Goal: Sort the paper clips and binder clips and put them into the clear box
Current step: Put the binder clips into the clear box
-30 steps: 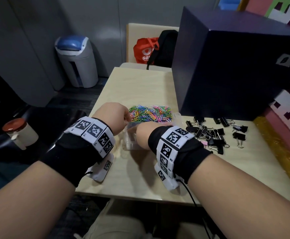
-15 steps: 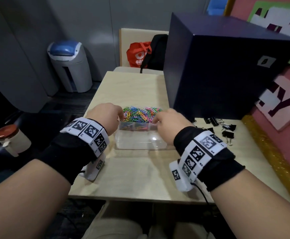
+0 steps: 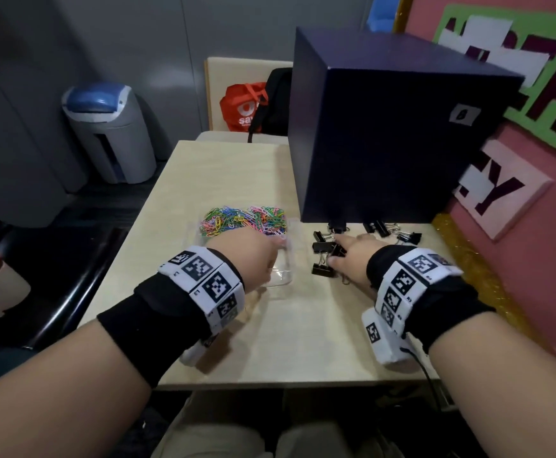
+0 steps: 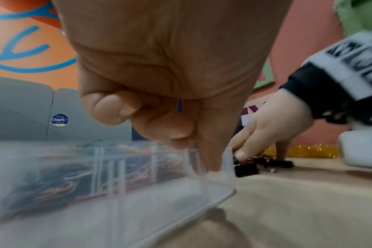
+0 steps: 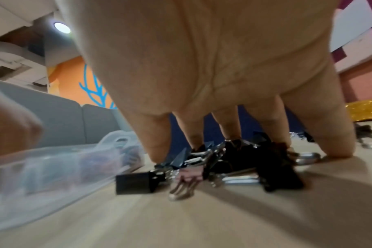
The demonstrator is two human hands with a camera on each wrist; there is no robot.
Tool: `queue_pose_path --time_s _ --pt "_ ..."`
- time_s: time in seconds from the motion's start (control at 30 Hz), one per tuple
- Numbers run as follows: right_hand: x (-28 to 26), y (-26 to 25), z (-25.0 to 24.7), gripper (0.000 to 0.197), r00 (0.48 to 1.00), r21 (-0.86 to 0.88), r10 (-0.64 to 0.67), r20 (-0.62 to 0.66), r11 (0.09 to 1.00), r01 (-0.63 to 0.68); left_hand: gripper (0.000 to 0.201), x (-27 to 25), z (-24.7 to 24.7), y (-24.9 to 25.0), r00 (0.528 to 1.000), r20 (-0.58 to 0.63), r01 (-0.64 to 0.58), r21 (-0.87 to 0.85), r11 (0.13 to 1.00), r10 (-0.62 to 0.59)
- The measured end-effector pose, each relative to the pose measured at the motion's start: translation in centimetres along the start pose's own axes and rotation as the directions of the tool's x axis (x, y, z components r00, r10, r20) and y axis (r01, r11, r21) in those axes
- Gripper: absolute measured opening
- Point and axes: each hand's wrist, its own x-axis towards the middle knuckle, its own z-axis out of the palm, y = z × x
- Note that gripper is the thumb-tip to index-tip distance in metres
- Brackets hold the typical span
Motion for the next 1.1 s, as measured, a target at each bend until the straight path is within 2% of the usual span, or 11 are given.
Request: queue_pose_path --time_s 0.13,0.23,0.3,0.4,0.47,0.53,0.6,0.77,0.83,0.9,1.1 --pt "-0.3 -1.3 1.1 0.057 0.991 -0.023 -0.122 0.046 0.992 0.124 0.022 0.8 -0.3 -0.5 0.999 -0.008 0.049 0.042 0.998 -0.048" --pt "-0.6 -1.2 0.6 0.053 0.981 0.072 -0.194 0.025 0.979 0.191 0.032 1.6 -0.5 -0.9 0.995 -0.023 0.1 0.043 0.994 -0.099" --pt "0.2 -0.4 -0.3 0.048 0.989 0.159 -0.133 -0.058 0.977 0.14 0.034 1.9 -0.5 -1.0 0.99 -0.041 0.133 0.004 0.991 -0.133" --pt "1.5 1.7 -1.7 0.047 0.981 0.14 0.125 -0.151 0.985 -0.104 0.026 1.9 -0.3 0.2 0.984 -0.126 0.115 -0.108 0.987 -0.128" --pt "2.0 2.8 -2.0 0.049 0.968 0.045 0.223 -0.115 0.975 -0.219 0.029 1.8 0.0 1.7 0.992 -0.119 0.032 -0.146 0.989 -0.05" --pt "2.5 3.0 -1.9 0.054 0.974 -0.068 0.222 -0.048 0.972 -0.225 0.041 1.7 0.5 3.3 0.998 -0.045 -0.045 -0.129 0.991 0.039" --pt "2.6 2.6 -1.8 0.06 0.971 -0.076 0.239 -0.012 0.968 -0.24 0.055 1.5 0.9 4.2 0.996 0.05 -0.07 -0.066 0.995 0.074" --pt "1.8 0.5 -0.7 0.06 1.0 -0.114 -0.007 -0.017 0.994 0.005 0.052 1.3 1.0 4.3 0.992 0.107 -0.064 0.002 0.998 0.063" --pt "1.4 -0.5 -0.2 0.074 1.0 -0.134 -0.027 0.005 0.991 0.028 0.05 1.3 0.9 4.2 0.991 0.111 -0.068 0.002 0.998 0.068" --pt "0.9 -1.4 0.1 0.076 1.0 -0.117 -0.029 -0.012 0.993 0.027 0.047 1.1 0.9 4.2 0.991 0.114 -0.065 -0.007 0.998 0.066" --pt "0.3 -2.5 0.3 0.052 0.995 -0.138 -0.089 -0.051 0.987 0.081 0.034 1.1 1.3 3.8 0.995 0.08 -0.059 -0.039 0.997 0.062"
